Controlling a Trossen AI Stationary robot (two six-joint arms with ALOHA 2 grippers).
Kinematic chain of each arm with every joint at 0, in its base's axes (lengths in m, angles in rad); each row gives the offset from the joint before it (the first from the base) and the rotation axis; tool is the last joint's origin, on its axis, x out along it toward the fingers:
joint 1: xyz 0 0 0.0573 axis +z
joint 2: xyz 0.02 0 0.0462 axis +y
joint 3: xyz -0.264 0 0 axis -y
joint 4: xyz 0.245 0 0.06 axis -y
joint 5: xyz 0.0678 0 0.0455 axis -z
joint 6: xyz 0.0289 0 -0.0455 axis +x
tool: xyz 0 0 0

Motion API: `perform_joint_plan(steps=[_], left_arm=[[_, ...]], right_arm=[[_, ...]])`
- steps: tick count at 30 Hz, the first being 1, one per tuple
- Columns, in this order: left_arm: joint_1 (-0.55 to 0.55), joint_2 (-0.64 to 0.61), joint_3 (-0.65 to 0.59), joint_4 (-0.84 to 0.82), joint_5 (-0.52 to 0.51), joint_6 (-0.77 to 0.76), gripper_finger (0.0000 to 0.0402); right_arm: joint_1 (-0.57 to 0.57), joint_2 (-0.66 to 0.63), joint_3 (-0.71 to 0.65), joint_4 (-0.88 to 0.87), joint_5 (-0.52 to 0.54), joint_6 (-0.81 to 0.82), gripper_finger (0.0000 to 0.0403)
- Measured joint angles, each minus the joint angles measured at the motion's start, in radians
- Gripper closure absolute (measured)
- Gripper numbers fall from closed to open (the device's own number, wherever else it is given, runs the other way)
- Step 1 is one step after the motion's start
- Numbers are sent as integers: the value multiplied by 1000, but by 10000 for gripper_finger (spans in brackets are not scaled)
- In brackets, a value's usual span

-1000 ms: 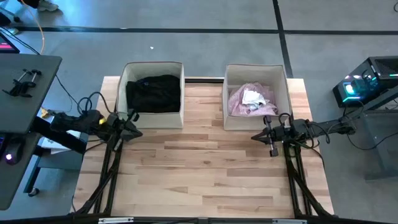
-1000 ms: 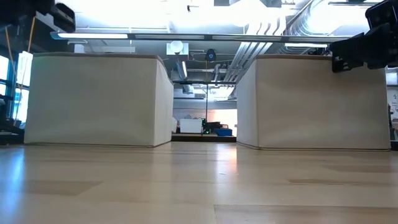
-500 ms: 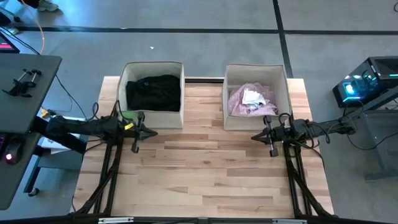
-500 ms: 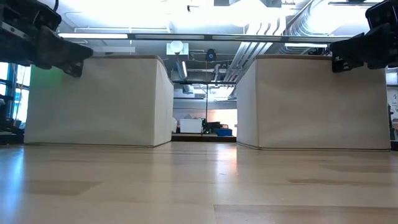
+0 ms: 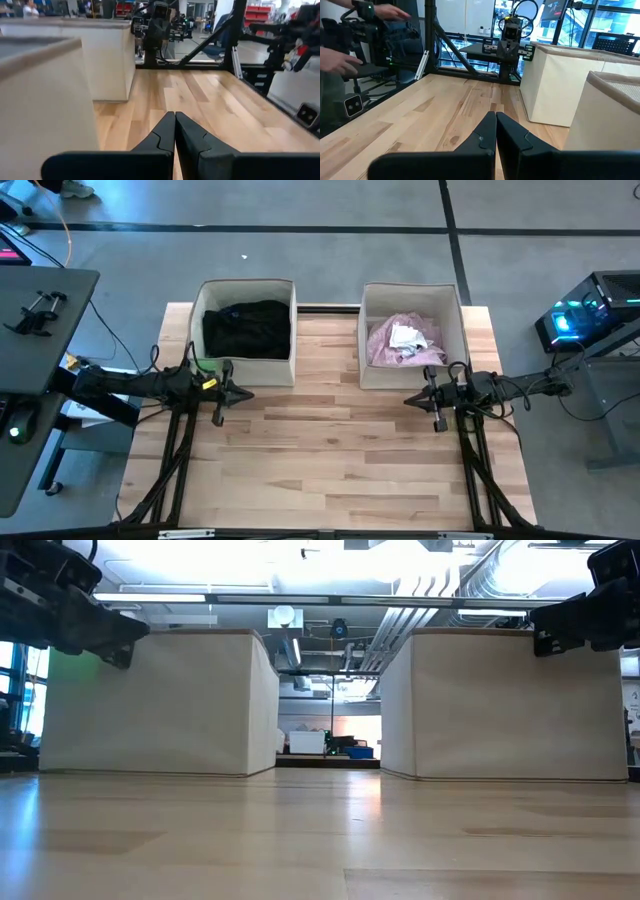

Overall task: Sort clothes
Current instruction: Return to Home Position

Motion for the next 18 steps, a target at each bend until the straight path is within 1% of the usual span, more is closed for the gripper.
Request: perform_joint_plan(steps=[4,9,12,15,18], left_arm=[[-1,-8,0,-2,2,-85,401],[21,-96,0,-7,30,-179,401],[24,-95,0,20,27,-233,401],[17,-95,1,5,28,-288,401],[16,-95,0,8,28,-293,401]], right_arm=[[0,0,0,0,0,0,402],[0,0,0,0,0,0,402],[0,0,0,0,0,0,402],[0,-1,0,0,0,0,402],[0,0,0,0,0,0,402]])
